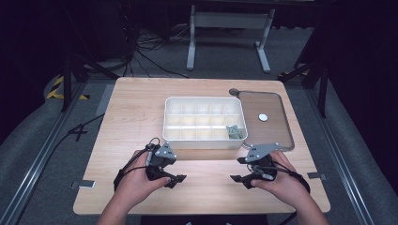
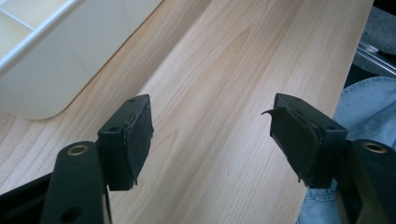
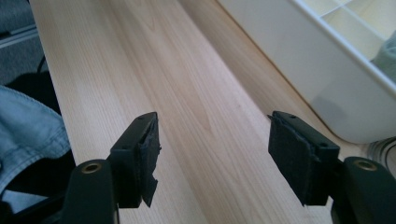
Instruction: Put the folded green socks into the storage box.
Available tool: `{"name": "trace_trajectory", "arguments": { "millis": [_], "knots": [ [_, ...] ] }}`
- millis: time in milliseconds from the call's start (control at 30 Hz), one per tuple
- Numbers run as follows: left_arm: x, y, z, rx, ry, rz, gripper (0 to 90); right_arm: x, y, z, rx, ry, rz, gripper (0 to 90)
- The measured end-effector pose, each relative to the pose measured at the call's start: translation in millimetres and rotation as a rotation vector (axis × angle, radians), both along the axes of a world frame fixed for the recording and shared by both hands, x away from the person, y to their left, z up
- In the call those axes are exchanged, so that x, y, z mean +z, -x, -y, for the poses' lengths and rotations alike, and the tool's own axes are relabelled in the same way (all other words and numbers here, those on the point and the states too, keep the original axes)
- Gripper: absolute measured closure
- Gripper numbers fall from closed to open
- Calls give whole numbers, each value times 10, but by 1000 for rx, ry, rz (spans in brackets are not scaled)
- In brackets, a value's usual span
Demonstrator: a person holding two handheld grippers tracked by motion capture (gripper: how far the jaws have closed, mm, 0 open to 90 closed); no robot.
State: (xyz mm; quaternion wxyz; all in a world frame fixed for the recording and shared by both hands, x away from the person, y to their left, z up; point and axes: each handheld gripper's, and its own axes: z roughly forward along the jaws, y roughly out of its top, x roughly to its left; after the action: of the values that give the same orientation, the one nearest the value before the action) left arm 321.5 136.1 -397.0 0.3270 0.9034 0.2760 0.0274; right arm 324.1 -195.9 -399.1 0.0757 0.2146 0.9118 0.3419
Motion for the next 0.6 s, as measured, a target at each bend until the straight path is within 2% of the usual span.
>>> {"name": "trace_trajectory", "arguments": {
  "millis": [67, 133, 300, 400, 433, 600],
  "knots": [
    [-2, -2, 0, -3, -3, 0, 306, -10, 6, -17, 5, 11, 0, 342],
    [-7, -2, 4, -6, -9, -9, 302, -62, 23, -87, 34, 20, -17, 336],
    [-24, -3, 21, -21, -21, -14, 299, -163, 28, -160, 50, 45, -33, 335],
    [-48, 3, 37, -30, -28, -34, 284, -239, 43, -224, 65, 74, -37, 335],
    [-67, 3, 48, -43, -50, -43, 282, -283, 53, -262, 83, 84, -46, 335],
    [-89, -1, 61, -52, -69, -51, 282, -358, 69, -319, 93, 100, -55, 336]
  ]
}}
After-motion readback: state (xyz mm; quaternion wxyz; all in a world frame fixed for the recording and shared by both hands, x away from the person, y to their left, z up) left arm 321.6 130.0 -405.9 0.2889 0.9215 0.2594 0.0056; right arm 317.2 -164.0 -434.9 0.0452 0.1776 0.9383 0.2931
